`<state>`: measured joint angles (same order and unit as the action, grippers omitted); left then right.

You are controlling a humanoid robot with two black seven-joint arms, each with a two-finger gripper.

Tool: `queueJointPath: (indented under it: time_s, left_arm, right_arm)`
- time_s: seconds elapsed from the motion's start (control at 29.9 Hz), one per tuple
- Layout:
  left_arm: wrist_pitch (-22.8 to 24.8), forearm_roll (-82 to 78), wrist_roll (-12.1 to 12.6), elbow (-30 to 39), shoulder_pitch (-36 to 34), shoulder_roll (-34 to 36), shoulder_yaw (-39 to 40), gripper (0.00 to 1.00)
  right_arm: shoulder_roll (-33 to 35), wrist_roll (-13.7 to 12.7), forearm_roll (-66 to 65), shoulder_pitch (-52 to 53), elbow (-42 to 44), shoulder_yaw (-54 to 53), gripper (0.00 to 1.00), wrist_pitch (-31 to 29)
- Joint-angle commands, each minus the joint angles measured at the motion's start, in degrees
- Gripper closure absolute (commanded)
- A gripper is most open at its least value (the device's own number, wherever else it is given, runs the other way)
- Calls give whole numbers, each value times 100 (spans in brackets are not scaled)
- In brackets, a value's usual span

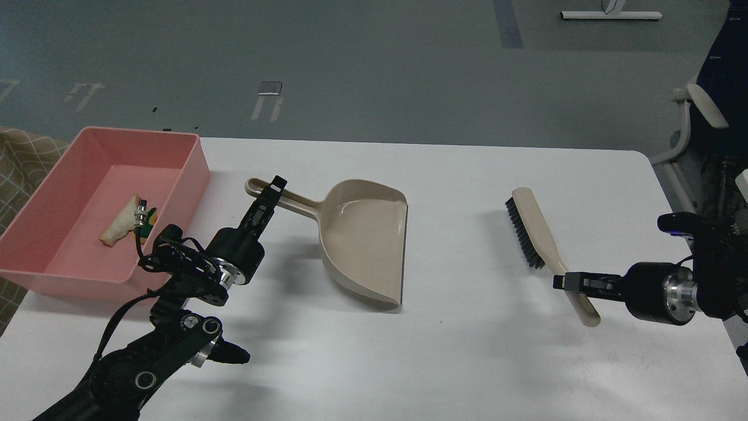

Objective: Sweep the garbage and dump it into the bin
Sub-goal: 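Lower the dustpan with the left gripper back onto the table, then open both grippers, releasing the dustpan and the brush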

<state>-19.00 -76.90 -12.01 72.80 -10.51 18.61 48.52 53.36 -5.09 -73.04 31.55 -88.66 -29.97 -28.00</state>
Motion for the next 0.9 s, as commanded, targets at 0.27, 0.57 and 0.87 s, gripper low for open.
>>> queueJointPath:
  time_s: [0.27,0.57,0.87]
  left_arm:
    - [19,8,-11,-284,14,-33,-53,8]
    - [186,17,-249,-276,41,64,-62,2]
    - [405,34,-548,-126,401,336,-343,2]
  right_arm:
    - [-10,0,0,-9,16,-9,97,0]
    - [-63,0,9,-18,33,-9,97,0]
    - [-63,0,26,-53,42,0,95,0]
